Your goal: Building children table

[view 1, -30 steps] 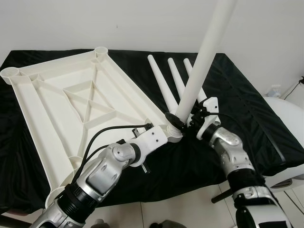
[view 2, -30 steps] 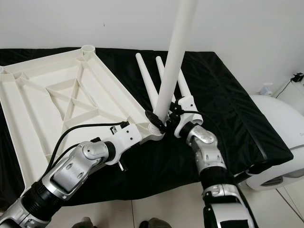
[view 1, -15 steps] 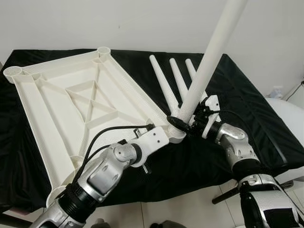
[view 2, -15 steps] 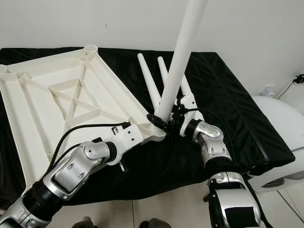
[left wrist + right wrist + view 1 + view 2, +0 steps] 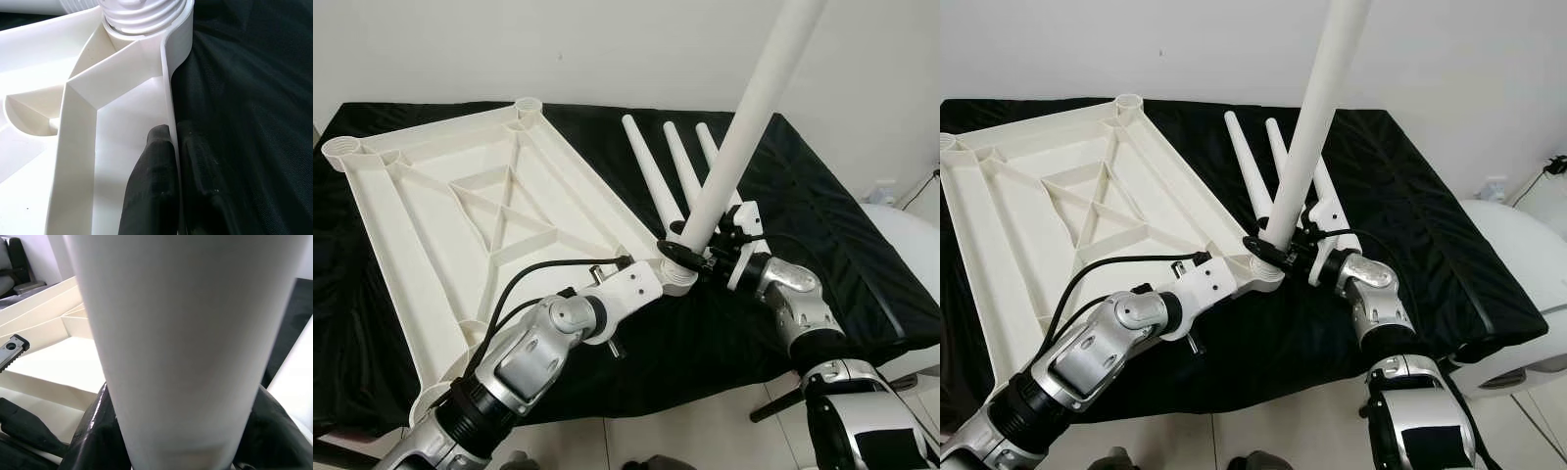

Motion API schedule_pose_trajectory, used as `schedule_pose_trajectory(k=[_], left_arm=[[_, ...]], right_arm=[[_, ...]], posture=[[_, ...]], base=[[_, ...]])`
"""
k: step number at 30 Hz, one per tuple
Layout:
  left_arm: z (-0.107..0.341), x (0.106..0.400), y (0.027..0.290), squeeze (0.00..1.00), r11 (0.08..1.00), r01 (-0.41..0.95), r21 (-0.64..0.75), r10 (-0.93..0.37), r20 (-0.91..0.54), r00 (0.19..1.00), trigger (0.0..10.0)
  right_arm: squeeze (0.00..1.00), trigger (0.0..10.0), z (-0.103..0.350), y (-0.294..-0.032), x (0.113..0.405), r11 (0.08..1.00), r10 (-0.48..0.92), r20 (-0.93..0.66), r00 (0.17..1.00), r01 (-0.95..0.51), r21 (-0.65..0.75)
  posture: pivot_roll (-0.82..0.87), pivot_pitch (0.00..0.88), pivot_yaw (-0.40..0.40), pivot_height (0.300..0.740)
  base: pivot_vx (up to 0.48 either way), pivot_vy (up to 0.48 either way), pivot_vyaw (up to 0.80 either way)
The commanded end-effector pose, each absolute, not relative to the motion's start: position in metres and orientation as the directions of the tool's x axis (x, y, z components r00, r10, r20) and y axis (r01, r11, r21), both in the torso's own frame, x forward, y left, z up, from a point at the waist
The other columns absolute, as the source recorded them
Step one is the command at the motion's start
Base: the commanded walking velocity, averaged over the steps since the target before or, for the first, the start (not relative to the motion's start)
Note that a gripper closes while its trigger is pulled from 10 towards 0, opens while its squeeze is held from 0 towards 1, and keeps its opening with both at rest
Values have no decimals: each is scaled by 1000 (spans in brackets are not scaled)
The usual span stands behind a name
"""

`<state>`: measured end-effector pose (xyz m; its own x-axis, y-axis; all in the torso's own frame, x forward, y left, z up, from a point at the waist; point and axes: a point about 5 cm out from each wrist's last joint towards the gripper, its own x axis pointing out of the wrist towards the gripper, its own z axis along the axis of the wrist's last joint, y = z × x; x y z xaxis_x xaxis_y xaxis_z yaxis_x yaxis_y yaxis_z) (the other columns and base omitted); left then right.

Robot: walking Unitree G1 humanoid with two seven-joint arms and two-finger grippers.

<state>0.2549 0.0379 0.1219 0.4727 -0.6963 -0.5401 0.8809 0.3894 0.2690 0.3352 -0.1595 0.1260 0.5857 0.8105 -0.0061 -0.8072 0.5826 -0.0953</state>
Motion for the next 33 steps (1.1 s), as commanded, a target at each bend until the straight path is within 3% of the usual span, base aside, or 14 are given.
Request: schedule_pose_trajectory(k=[1,13,14,19,33], left_arm=[[109,243,32,0,313,927,205,-723,-582,372,10000],[108,242,32,0,314,928,200,-724,-582,370,10000],[108,241,32,0,313,929,200,-724,-582,369,10000],[108,241,33,0,315,929,197,-724,-583,369,10000],[108,242,33,0,322,926,195,-723,-581,374,10000]], right_arm=[[0,10000,110,-175,331,659,749,-56,660,-751,-37],[0,10000,116,-154,332,757,653,59,755,-654,2],[0,10000,119,-148,334,804,593,71,802,-595,8],[0,10000,125,-139,337,879,472,87,877,-476,26],[0,10000,132,-103,332,975,213,73,974,-217,48]], posture=[[28,0,-97,740],[27,0,-98,740],[28,0,-99,740],[28,0,-100,740],[28,0,-106,740]], base=[[0,0,0],[0,0,0],[0,0,0],[0,0,0],[0,0,0]])
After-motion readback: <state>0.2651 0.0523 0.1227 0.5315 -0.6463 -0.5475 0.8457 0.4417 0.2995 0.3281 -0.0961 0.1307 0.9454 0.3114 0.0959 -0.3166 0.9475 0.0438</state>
